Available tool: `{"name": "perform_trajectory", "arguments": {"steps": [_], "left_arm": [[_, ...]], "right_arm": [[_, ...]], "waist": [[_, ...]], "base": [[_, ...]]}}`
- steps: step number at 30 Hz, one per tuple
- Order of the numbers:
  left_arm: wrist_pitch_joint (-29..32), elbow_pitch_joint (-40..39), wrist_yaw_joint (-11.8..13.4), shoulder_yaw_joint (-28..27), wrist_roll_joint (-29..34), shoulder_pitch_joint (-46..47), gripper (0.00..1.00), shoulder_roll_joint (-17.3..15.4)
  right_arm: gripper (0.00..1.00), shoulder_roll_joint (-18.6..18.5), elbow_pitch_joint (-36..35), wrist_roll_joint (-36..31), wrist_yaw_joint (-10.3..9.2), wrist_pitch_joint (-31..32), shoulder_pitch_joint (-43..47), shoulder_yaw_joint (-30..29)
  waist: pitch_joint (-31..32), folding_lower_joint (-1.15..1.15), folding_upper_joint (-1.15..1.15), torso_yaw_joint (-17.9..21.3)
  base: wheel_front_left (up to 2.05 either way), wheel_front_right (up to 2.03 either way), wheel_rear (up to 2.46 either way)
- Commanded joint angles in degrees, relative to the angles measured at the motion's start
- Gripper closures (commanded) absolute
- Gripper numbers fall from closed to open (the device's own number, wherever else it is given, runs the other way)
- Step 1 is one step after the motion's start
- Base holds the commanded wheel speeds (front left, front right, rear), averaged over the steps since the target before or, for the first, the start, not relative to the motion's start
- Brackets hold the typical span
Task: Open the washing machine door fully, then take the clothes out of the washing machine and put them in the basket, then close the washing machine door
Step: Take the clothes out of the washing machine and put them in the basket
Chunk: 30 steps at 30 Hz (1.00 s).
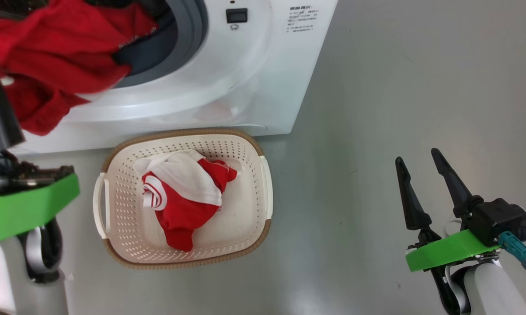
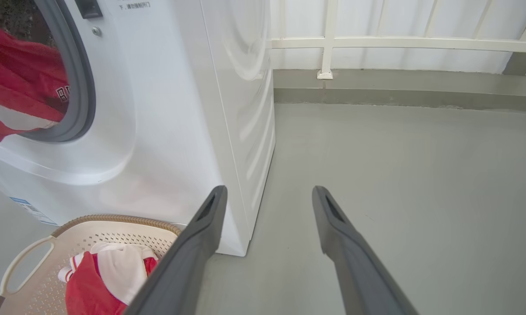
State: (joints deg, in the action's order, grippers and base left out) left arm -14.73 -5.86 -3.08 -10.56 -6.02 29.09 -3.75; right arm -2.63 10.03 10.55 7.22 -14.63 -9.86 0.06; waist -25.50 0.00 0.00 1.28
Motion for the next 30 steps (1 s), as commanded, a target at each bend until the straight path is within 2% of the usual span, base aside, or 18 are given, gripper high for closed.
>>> {"name": "perform_trajectory", "arguments": {"steps": [1,15,30], "left_arm": [[-0.3,-1.3,-0.3,-1.7,0.9,-1.7,1.00,-1.2],[-0.3,12.4,-2.2,2.6,0.7,-6.8,1.00,0.5],[-0.3,34.3,-3.8,7.4,3.5,-1.9,1.00,0.0]], "right_arm": [[0.00,-0.2,-1.4,0.0,0.26,-0.4,0.2,1.4],[0.00,-0.2,-1.5,0.7,0.26,-0.4,-1.0,2.2],[0.00,-0.2,-2.0,2.0,0.26,-0.4,-3.3,3.9]], "waist": [[-0.3,0.00,0.00,0.1],[-3.2,0.00,0.00,0.8],[-8.5,0.00,0.00,2.3]], "base": [[0.00,0.00,0.00],[0.00,0.00,0.00],[0.00,0.00,0.00]]}}
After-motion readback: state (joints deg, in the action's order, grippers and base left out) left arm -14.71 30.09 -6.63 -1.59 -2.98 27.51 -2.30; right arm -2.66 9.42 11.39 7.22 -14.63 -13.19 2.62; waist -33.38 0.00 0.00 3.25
